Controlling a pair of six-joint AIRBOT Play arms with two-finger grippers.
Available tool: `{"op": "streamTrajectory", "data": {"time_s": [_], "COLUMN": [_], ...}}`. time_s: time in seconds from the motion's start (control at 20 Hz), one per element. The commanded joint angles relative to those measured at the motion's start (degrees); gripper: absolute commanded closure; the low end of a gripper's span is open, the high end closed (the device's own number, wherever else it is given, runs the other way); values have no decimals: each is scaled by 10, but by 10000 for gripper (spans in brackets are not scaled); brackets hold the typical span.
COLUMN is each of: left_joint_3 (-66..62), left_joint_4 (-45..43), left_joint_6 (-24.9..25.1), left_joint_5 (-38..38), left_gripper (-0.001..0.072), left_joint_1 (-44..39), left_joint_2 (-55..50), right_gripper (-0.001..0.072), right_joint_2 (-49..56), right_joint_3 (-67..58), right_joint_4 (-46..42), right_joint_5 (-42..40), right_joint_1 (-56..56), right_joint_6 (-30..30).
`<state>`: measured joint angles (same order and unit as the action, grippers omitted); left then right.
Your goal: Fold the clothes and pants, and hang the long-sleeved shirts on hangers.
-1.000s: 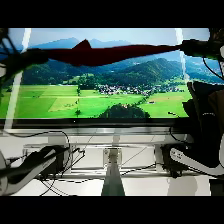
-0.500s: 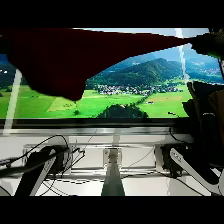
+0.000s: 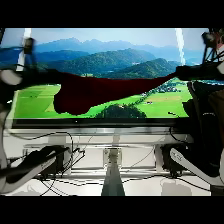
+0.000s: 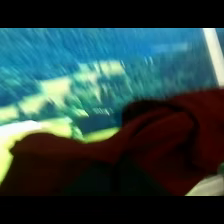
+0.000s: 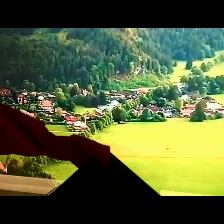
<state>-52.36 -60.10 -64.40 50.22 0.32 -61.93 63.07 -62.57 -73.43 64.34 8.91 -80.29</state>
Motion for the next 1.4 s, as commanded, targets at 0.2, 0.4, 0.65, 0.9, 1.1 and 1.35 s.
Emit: {"op": "streamTrajectory", "data": {"time_s": [0.2,0.4,0.65,0.9,1.1,1.35], "left_joint_3": [10,-15,-19,-18,-18,-18], "left_joint_4": [14,58,96,96,96,96], "left_joint_6": [-4,-4,-4,-4,-4,-3], "left_joint_5": [-115,-215,-272,-251,-252,-252], "left_gripper": [694,694,693,693,693,693], "left_joint_1": [-106,-101,-115,-116,-116,-116], "left_joint_2": [-149,-122,-106,-107,-107,-107], "right_gripper": [381,382,368,166,225,37], "right_joint_2": [72,69,70,89,203,343], "right_joint_3": [28,10,11,10,-67,-214], "right_joint_4": [42,98,151,37,-3,1], "right_joint_5": [-178,-106,1,-170,-155,3], "right_joint_1": [0,-3,-157,-390,-460,-482], "right_joint_6": [-26,-25,84,81,44,31]}}
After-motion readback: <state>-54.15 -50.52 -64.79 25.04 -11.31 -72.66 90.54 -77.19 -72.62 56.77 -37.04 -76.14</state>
